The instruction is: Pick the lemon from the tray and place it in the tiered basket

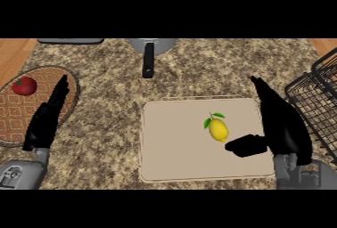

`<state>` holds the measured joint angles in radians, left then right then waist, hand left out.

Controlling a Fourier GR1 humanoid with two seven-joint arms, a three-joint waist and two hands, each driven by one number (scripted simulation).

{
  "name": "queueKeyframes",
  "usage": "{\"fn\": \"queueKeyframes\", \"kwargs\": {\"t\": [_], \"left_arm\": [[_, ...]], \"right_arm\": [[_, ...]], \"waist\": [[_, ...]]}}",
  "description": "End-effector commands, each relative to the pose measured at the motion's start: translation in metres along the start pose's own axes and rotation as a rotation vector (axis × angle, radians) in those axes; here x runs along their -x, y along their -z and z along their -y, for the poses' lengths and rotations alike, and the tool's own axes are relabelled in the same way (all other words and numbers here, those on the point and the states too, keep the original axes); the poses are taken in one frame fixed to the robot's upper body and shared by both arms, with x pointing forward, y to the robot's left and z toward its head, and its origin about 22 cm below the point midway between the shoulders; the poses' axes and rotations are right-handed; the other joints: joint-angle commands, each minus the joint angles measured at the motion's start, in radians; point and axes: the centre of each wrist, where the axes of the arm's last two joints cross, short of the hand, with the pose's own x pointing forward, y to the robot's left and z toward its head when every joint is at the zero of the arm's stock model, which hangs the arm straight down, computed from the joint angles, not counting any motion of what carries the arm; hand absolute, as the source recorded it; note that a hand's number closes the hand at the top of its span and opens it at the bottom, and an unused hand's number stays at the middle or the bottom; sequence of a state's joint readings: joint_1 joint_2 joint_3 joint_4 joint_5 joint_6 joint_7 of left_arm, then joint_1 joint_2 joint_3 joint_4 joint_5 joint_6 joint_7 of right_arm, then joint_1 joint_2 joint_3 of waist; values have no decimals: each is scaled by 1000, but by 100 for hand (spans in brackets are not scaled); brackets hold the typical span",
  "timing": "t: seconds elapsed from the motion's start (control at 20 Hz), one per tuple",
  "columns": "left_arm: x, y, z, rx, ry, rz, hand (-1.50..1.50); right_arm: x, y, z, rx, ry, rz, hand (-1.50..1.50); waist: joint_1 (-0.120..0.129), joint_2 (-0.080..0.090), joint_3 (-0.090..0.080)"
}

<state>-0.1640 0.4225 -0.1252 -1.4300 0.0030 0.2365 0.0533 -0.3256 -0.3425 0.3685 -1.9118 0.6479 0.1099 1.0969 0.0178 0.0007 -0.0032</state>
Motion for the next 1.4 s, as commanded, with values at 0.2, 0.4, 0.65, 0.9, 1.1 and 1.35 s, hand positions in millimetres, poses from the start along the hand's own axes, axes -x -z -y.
{"fn": "queueKeyframes", "kwargs": {"t": [0.2,0.4,0.65,0.9,1.1,1.35], "left_arm": [[6,-1,-5,-3,-6,2,0],[-1,-3,6,18,-25,-5,0],[-7,7,-1,-14,-11,-6,0],[-4,2,-1,-21,-14,-16,0],[6,-1,-9,-35,-11,-7,0],[-3,5,-14,-20,-12,-9,0]], "right_arm": [[-42,36,-13,-119,-70,-226,-150],[-39,49,-29,-164,-115,-287,-150],[-41,39,-55,-185,-188,-314,-150],[-53,24,-72,-178,-200,-308,-150],[-43,22,-68,-158,-253,-303,-150],[-38,19,-91,-128,-314,-307,-150]], "waist": [[-1,1,2],[-5,0,2],[-17,-3,3],[-15,-3,3],[-19,-3,2],[-19,-2,3]]}}
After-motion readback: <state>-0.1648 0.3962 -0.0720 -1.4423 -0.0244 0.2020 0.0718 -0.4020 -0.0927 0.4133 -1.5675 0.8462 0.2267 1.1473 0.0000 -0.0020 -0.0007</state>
